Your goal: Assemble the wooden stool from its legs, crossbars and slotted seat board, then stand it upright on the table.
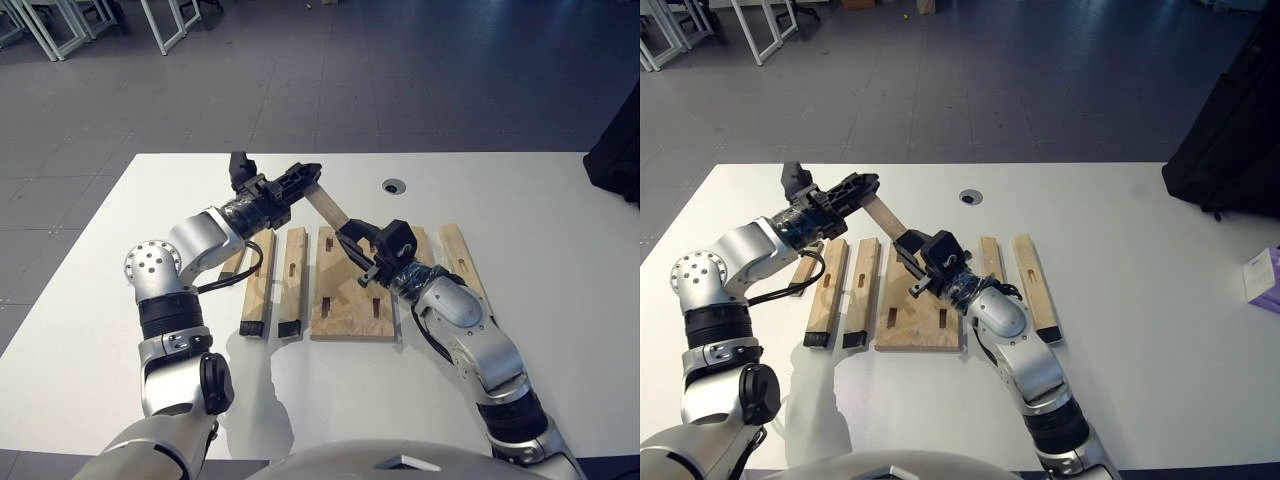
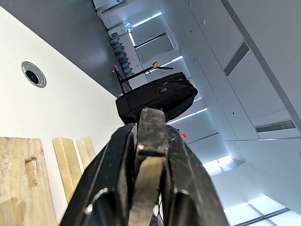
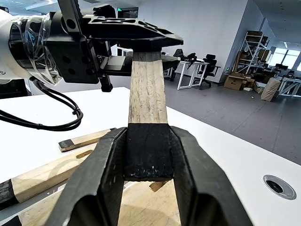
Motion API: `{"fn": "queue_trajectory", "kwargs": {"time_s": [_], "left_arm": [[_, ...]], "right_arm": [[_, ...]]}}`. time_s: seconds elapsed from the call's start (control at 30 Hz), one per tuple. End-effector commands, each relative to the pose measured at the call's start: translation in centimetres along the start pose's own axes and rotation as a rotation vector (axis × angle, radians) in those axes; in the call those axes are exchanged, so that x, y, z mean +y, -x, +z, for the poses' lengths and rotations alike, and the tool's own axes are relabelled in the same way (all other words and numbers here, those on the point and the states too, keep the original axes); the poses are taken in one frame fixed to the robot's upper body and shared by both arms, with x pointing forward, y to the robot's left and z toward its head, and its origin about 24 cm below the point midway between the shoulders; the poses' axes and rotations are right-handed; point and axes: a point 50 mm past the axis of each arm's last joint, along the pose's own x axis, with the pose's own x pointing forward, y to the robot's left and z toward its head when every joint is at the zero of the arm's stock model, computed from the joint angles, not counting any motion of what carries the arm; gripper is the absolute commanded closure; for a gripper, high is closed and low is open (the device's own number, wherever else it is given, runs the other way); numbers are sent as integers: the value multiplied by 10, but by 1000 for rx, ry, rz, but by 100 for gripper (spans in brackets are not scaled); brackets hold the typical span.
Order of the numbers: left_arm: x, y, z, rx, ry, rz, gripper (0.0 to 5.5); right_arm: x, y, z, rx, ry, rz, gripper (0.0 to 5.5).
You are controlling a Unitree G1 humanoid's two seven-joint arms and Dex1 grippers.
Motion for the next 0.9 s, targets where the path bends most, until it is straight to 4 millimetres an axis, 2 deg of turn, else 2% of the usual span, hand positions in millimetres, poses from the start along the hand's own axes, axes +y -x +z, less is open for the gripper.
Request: {"fn": "queue_trajectory", "kwargs": {"time_s": [0.03,0.13,0.2,0.3,0.4,0.53,0.9], "left_arm": [[1,8,12,-84,-45,40,506],[-8,26,38,-214,-210,185,506],[-18,43,42,-255,-419,318,506],[-22,63,19,-310,-705,517,506],[-5,73,-5,-342,-951,707,506],[15,74,-17,-369,-984,754,506],[36,71,-25,-345,-987,786,506]], "right_arm": [[-4,3,-1,24,-9,-6,338],[-10,11,-3,32,-14,-91,271],[-17,18,-6,50,-13,-172,220],[-23,26,-10,83,13,-274,200],[-17,26,-13,97,26,-299,200],[-10,24,-13,103,30,-300,200],[-11,23,-13,110,51,-296,200]]}}
